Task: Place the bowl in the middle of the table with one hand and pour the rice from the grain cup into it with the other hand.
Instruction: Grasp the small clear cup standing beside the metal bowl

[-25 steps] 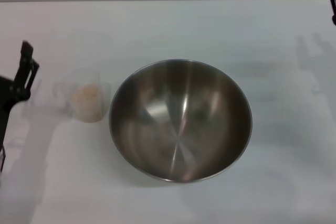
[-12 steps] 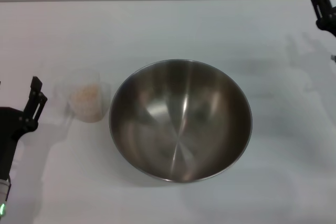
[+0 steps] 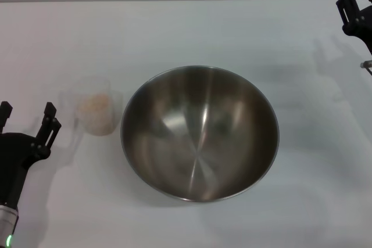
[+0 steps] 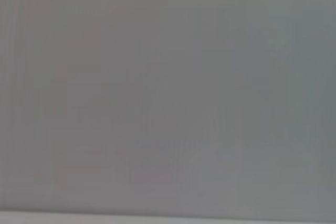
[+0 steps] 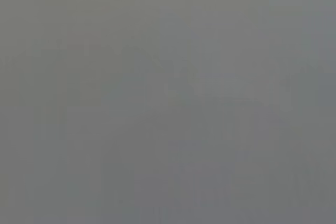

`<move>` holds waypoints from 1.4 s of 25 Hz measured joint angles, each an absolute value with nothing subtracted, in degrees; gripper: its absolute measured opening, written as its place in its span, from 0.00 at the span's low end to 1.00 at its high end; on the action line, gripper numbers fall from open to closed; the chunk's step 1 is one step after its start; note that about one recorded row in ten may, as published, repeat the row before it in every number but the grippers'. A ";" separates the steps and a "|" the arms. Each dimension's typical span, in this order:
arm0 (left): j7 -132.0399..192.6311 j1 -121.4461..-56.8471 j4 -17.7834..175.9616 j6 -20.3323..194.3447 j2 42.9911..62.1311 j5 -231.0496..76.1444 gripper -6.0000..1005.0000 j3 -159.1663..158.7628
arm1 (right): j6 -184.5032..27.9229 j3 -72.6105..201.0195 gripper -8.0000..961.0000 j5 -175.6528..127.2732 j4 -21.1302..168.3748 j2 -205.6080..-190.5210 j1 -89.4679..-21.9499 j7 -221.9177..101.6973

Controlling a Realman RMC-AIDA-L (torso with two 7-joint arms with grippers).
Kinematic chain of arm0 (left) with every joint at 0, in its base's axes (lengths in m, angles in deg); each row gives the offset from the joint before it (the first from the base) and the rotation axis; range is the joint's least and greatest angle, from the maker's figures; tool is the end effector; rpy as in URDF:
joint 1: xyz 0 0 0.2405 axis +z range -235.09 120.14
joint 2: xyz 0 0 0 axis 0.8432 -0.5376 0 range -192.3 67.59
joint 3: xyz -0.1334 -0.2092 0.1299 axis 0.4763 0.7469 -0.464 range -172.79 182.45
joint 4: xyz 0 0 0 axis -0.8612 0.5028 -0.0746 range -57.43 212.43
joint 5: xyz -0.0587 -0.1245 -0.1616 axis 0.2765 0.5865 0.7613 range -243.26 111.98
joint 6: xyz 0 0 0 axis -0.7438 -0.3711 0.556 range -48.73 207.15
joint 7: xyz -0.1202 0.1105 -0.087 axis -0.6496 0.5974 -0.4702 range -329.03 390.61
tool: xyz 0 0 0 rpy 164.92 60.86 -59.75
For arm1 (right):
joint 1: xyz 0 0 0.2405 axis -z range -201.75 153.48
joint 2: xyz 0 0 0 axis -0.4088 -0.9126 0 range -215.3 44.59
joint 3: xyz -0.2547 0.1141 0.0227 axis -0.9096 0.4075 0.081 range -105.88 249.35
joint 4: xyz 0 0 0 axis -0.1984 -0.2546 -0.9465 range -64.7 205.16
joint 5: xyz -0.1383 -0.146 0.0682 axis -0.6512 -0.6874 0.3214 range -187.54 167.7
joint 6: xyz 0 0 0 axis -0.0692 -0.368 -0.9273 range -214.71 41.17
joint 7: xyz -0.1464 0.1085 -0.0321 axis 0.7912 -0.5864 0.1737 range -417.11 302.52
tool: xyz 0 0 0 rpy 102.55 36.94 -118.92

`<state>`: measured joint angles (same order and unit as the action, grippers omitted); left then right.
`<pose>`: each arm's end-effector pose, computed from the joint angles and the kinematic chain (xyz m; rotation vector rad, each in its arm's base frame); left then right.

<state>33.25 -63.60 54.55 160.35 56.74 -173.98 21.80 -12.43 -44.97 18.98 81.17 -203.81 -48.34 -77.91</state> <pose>-0.3507 0.2477 -0.0711 -1.5725 -0.5982 -0.7319 0.3109 0.3810 -0.0141 -1.6098 0.5230 0.9716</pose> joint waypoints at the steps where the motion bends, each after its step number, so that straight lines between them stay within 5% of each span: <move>1: 33.25 -64.01 54.49 158.88 56.76 -173.96 0.83 22.04 | -12.79 -44.97 0.45 18.98 81.25 -203.88 -48.52 -77.84; 35: 39.94 -66.06 52.01 150.21 56.81 -172.86 0.83 24.99 | -14.53 -45.06 0.45 19.00 81.40 -204.09 -48.86 -78.05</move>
